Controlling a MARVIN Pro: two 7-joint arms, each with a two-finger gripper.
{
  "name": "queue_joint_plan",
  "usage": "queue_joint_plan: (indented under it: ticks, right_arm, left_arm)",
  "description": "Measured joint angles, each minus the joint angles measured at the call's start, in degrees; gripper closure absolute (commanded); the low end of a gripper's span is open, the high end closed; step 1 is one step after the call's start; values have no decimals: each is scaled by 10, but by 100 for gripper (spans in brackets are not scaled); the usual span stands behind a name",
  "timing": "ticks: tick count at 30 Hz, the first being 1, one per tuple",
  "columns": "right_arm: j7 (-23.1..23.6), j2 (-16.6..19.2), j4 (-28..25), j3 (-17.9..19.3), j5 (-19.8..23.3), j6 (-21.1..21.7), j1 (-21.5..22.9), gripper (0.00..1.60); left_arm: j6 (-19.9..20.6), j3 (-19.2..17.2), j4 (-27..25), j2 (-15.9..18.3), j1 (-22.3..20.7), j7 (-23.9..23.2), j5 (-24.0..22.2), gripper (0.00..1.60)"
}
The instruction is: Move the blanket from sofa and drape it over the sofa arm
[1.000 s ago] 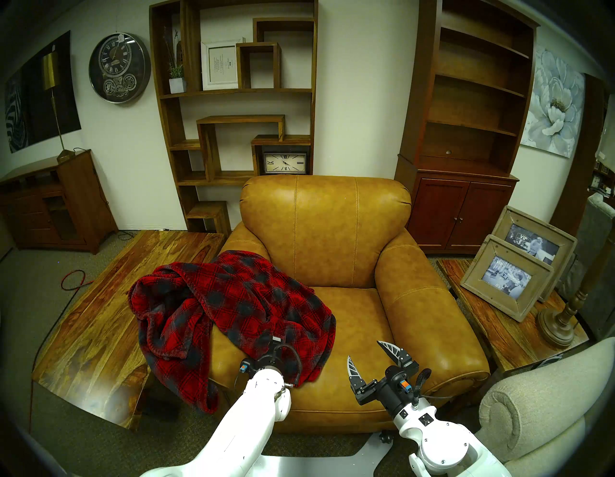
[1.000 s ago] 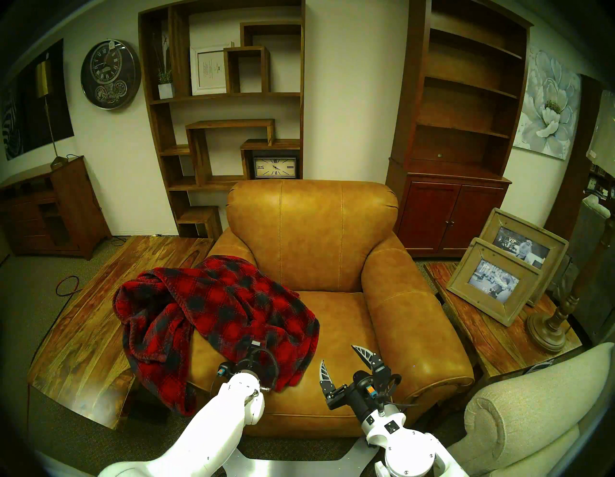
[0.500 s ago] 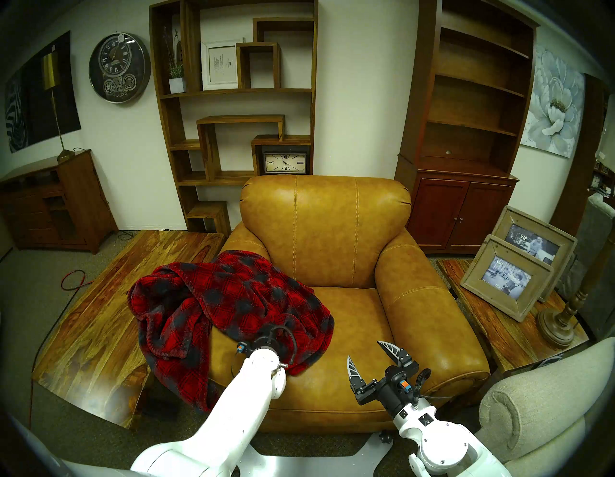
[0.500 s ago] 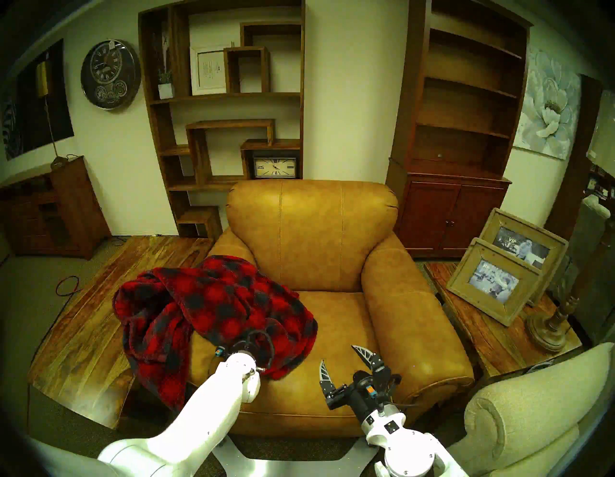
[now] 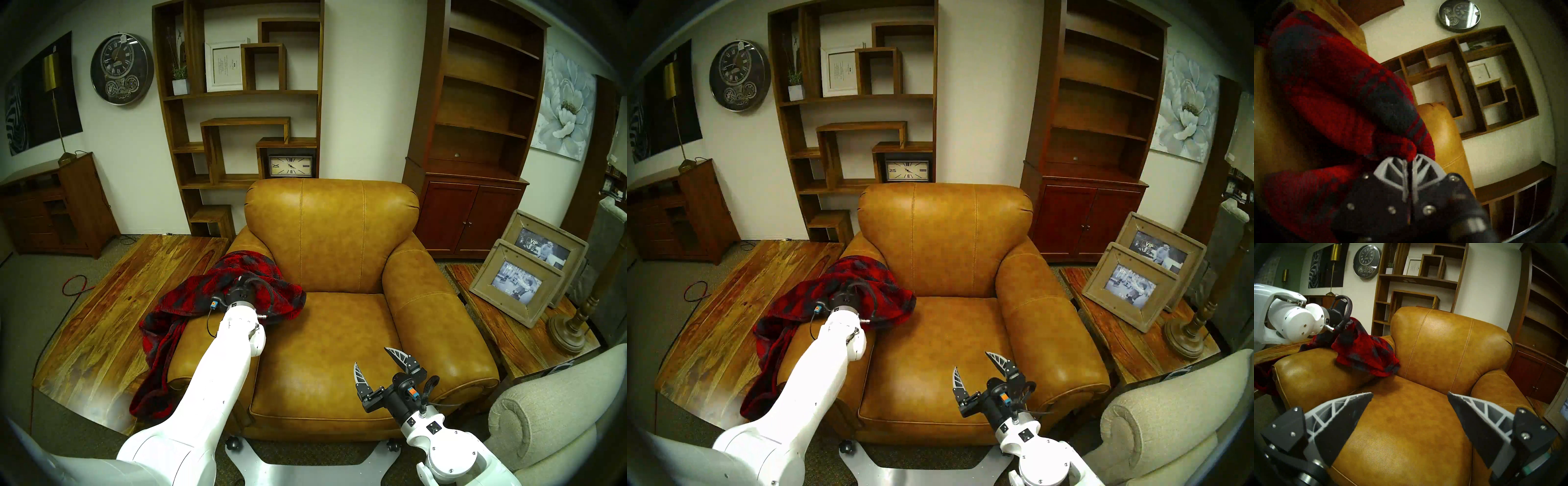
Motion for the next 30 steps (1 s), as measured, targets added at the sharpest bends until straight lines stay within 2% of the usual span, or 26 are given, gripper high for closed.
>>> queue_joint_plan:
  ticks: [12,24,30]
  right_arm:
    - [0,2,-1,-1,5,0,0,0]
    - [-2,4,-1,-2,8,0,0,0]
    - [-2,5,-1,-2,9,0,0,0]
  left_arm:
    - [57,29,-84,1,74,13,-12,160]
    - [122,77,-161,-4,160,21,-39,160]
    - [142,107,-204,0,208,45,-52,160]
